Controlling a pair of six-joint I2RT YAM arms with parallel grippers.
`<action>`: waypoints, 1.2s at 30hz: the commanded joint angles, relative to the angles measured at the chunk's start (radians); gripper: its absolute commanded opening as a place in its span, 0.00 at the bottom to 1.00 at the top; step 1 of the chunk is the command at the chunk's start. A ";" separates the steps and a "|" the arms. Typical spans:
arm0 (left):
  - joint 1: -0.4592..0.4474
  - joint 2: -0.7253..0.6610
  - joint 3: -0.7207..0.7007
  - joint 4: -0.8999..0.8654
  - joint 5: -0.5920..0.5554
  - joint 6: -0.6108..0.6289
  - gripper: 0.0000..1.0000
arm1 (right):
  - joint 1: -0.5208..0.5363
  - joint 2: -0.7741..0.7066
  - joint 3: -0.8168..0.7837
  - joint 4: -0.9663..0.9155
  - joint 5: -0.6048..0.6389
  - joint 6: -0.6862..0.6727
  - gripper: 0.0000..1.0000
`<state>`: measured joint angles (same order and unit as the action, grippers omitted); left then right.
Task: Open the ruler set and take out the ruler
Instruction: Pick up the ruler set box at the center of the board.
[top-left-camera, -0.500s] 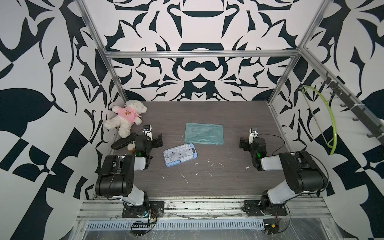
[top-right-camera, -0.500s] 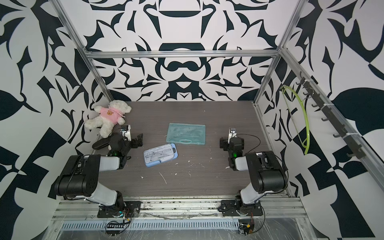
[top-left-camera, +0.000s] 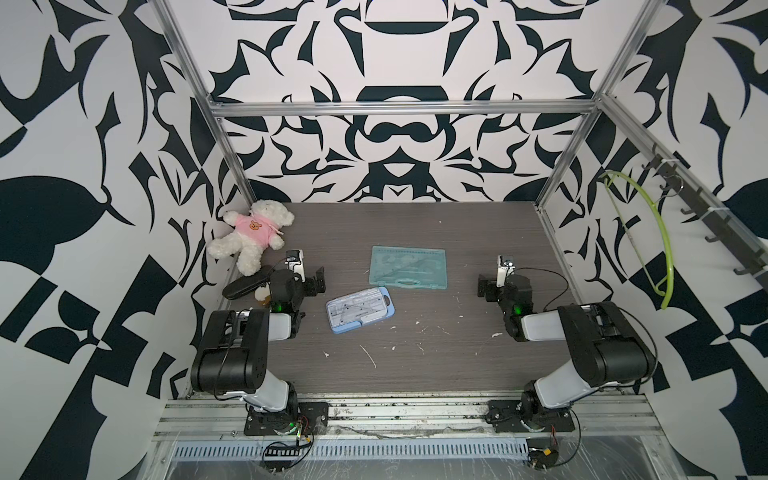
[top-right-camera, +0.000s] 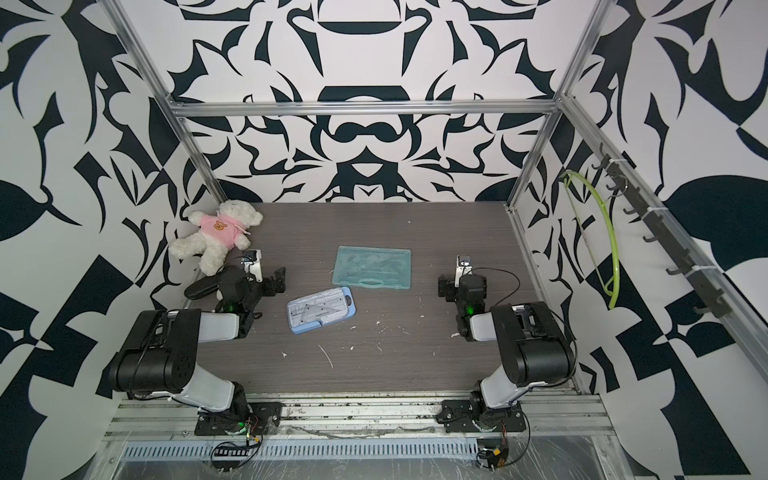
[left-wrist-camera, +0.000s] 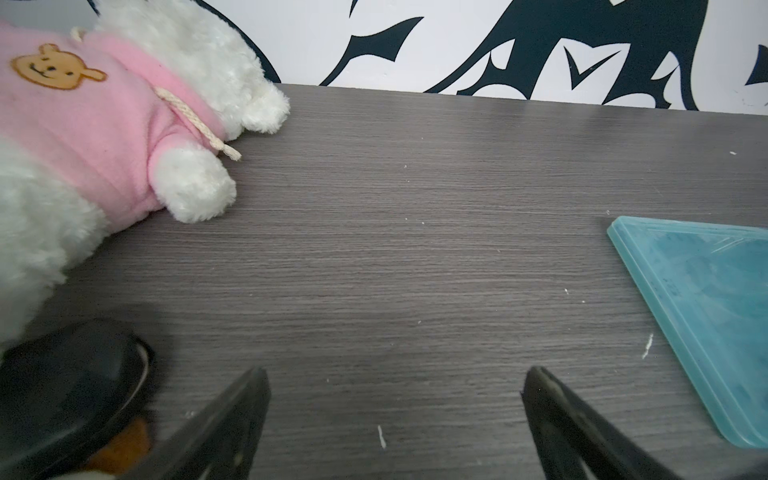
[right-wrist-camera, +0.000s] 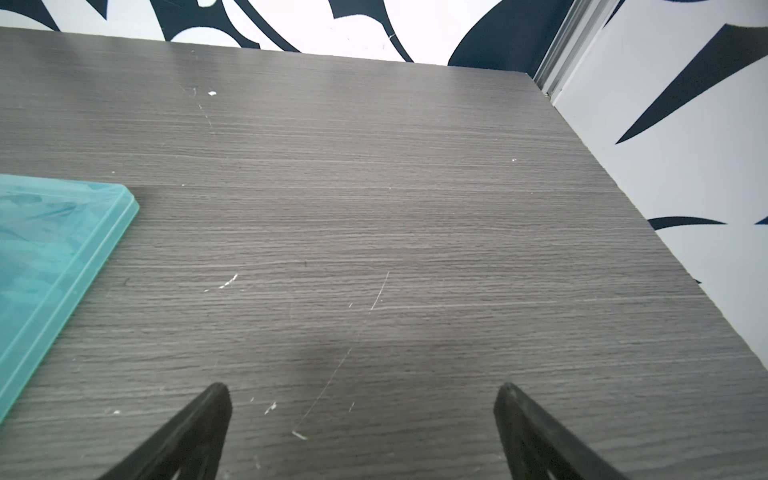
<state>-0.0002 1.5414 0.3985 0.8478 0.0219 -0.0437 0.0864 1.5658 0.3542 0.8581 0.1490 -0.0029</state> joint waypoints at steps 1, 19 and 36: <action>-0.001 -0.001 -0.013 0.010 -0.005 0.008 0.99 | -0.001 -0.022 0.003 0.031 -0.006 0.003 1.00; 0.012 0.003 -0.010 0.012 0.017 0.003 0.99 | -0.001 -0.021 0.005 0.031 -0.005 0.003 1.00; -0.119 -0.378 0.180 -0.566 -0.415 -0.633 0.99 | 0.019 -0.493 0.340 -0.801 0.106 0.442 1.00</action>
<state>-0.1226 1.1801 0.5442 0.4797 -0.2512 -0.2916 0.1055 1.1408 0.6796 0.2661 0.2333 0.2245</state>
